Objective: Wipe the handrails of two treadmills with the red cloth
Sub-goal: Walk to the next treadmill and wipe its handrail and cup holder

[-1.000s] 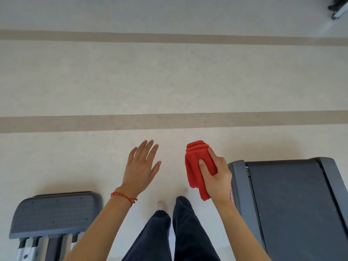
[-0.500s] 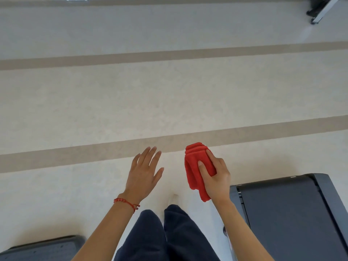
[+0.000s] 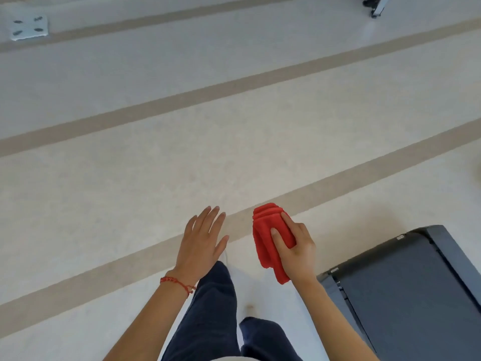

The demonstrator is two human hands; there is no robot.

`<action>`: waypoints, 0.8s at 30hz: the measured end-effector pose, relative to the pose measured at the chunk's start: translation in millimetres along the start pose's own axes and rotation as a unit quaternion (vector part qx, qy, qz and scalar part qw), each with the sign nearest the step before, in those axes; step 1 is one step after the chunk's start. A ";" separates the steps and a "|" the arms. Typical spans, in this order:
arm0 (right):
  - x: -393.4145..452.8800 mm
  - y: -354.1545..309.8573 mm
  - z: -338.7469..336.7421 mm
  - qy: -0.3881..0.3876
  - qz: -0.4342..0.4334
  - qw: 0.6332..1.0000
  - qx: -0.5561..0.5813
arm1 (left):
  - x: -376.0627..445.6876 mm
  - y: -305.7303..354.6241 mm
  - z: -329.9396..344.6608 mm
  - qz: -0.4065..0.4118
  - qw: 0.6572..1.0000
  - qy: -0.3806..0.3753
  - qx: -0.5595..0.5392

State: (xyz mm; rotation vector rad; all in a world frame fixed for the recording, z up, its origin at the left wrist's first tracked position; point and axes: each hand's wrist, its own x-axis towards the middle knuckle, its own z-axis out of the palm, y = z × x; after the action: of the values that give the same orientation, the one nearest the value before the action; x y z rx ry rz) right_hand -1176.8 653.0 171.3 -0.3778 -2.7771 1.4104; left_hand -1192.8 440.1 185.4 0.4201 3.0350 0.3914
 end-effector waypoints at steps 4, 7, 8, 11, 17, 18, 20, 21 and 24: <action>29.6 -19.3 18.9 0.048 0.044 0.998 0.012 | 48.6 -24.8 -9.9 0.085 0.995 -0.030 0.031; 44.4 -28.3 27.5 0.070 0.067 0.995 0.034 | 80.1 -34.8 -12.0 0.127 0.990 -0.031 0.045; 49.9 -30.1 28.6 0.082 0.077 0.993 0.043 | 91.9 -36.9 -11.7 0.138 0.989 -0.035 0.044; 61.9 -29.3 24.2 0.124 0.101 0.986 0.046 | 123.5 -34.3 -9.0 0.169 0.984 -0.046 0.034; 77.6 -7.6 0.8 0.199 0.153 0.966 0.057 | 173.7 -4.9 4.4 0.234 0.969 -0.074 0.021; 80.2 -2.6 -4.5 0.209 0.162 0.963 0.059 | 182.1 1.8 6.7 0.247 0.966 -0.076 0.020; 85.4 8.1 -16.0 0.229 0.179 0.955 0.063 | 198.6 16.7 10.4 0.269 0.959 -0.085 0.017; 88.1 13.8 -22.7 0.240 0.187 0.950 0.065 | 207.5 24.8 12.4 0.279 0.956 -0.088 0.016; 98.6 29.8 -43.4 0.268 0.206 0.938 0.072 | 234.7 50.2 17.5 0.302 0.949 -0.088 0.020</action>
State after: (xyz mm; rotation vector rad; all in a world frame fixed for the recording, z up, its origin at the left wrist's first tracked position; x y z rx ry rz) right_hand -1261.4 725.6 163.1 -1.1896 -2.2128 1.3004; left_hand -1403.9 555.3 177.3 1.3154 2.6810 0.2909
